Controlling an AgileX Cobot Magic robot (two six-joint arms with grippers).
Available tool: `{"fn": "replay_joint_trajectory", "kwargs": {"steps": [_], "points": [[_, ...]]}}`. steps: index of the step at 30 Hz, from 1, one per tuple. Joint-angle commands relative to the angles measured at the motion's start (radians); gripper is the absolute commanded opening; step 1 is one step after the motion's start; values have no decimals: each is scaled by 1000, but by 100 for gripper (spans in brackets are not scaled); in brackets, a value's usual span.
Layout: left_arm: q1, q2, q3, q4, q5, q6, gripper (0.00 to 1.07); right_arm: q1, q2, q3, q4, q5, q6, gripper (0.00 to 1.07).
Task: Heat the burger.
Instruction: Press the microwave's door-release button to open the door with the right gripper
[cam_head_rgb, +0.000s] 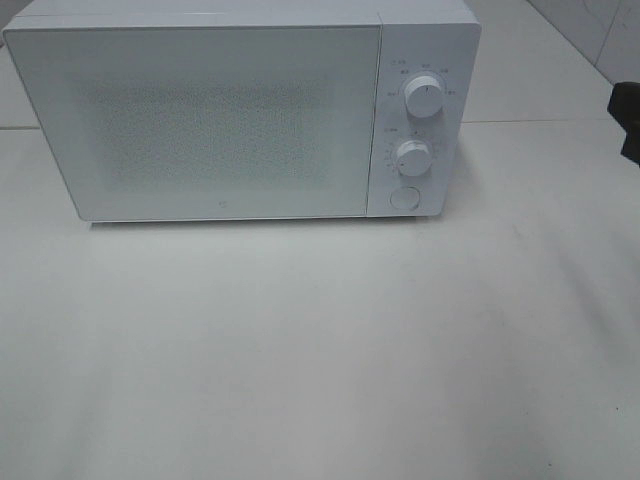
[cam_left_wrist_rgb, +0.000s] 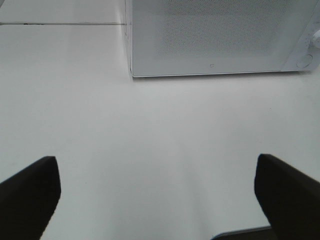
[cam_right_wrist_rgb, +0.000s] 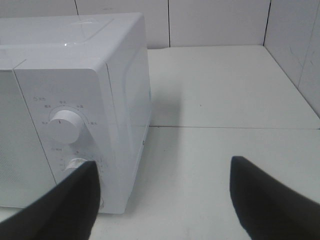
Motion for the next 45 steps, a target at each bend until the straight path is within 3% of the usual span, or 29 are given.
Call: {"fn": "replay_joint_trajectory", "kwargs": {"steps": [1,9,20,22,25,33,39,45], "points": [[4,-18,4,-9,-2,-4,98,-4,91,28,33,-174,-53,69],[4,-18,4,-9,-2,-4,98,15,258,57,220,-372,-144,69],[4,-18,4,-9,-2,-4,98,268,515,61,476,-637,-264,69],[4,-18,4,-9,-2,-4,98,357,584,60,551,-702,-264,69],[4,-18,4,-9,-2,-4,98,383,600,60,572,-718,-264,69],[4,-18,4,-9,-2,-4,98,597,719,16,752,-768,-265,69],[4,-18,4,-9,-2,-4,98,674,776,-34,793,-769,-264,69],[4,-18,4,-9,-2,-4,98,686,789,-58,793,-756,-247,69]]}}
